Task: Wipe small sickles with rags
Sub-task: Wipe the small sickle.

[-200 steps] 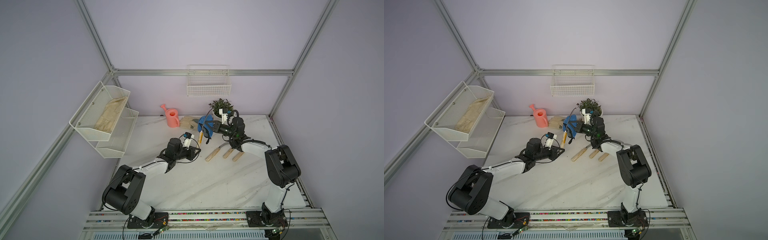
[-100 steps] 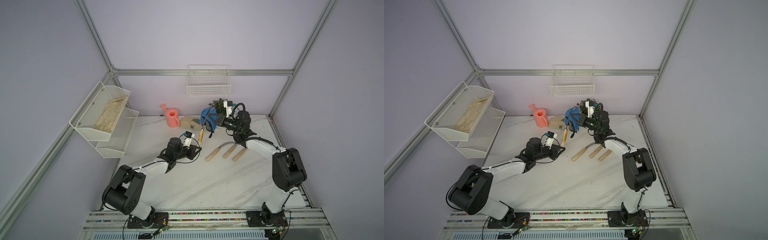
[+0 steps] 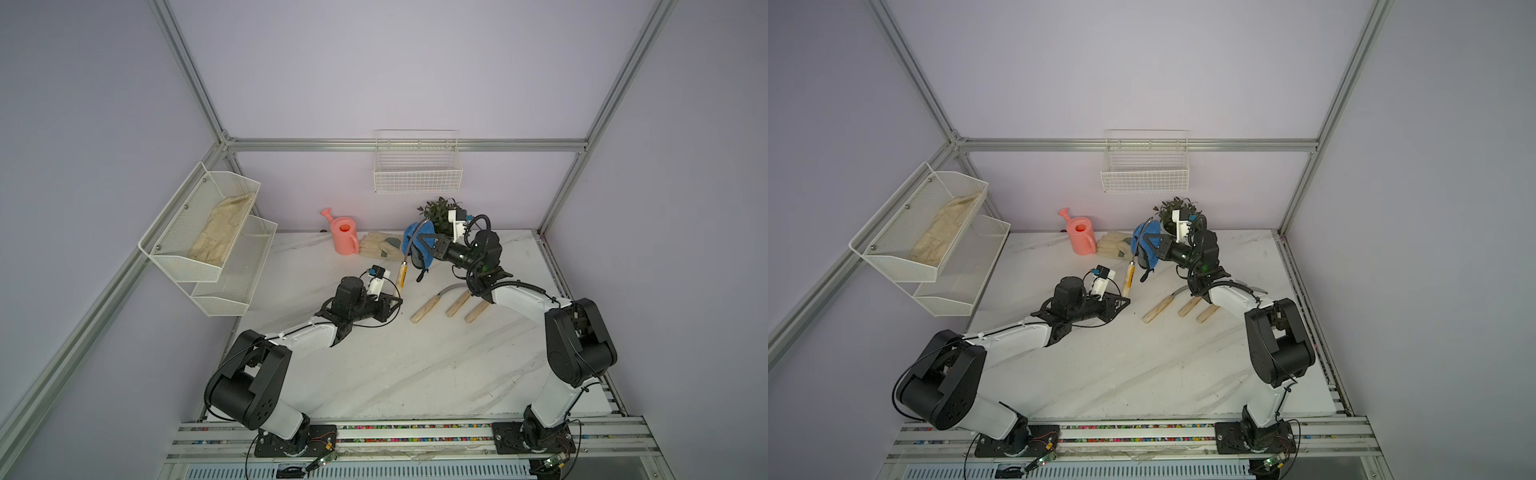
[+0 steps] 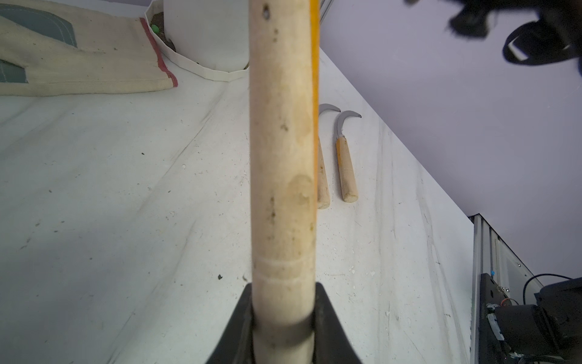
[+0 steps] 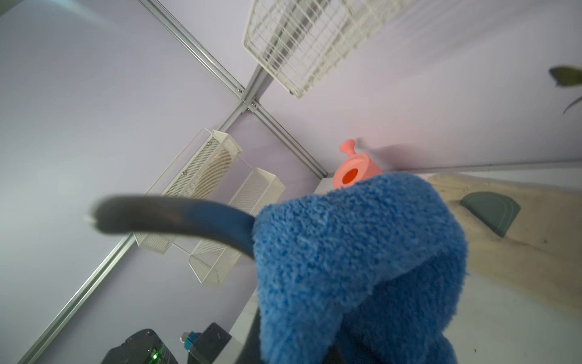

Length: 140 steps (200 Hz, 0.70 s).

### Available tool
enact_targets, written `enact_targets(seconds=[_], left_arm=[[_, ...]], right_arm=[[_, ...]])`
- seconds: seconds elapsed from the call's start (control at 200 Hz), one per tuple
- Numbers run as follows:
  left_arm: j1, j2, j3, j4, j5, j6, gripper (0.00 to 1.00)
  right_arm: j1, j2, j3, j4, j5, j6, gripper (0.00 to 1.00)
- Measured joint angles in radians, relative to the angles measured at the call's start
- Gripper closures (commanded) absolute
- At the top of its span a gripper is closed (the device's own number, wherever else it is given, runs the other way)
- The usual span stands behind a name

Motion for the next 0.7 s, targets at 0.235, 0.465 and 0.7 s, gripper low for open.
enact_targets(seconds=[0.235, 0.465, 0.7], left_arm=[[0.001, -0.001, 0.0, 0.001, -0.027, -0.003, 1.0], [0.0, -0.01, 0.0, 0.021, -0.047, 0.005, 1.0], [-0.009, -0.011, 0.0, 0.013, -0.064, 0.019, 1.0]], right_arm=[[0.041, 0.055, -0.009, -0.022, -0.003, -0.005, 1.0], [0.009, 0.035, 0.094, -0.09, -0.011, -0.001, 1.0], [-0.069, -0.122, 0.109, -0.124, -0.024, 0.01, 1.0]])
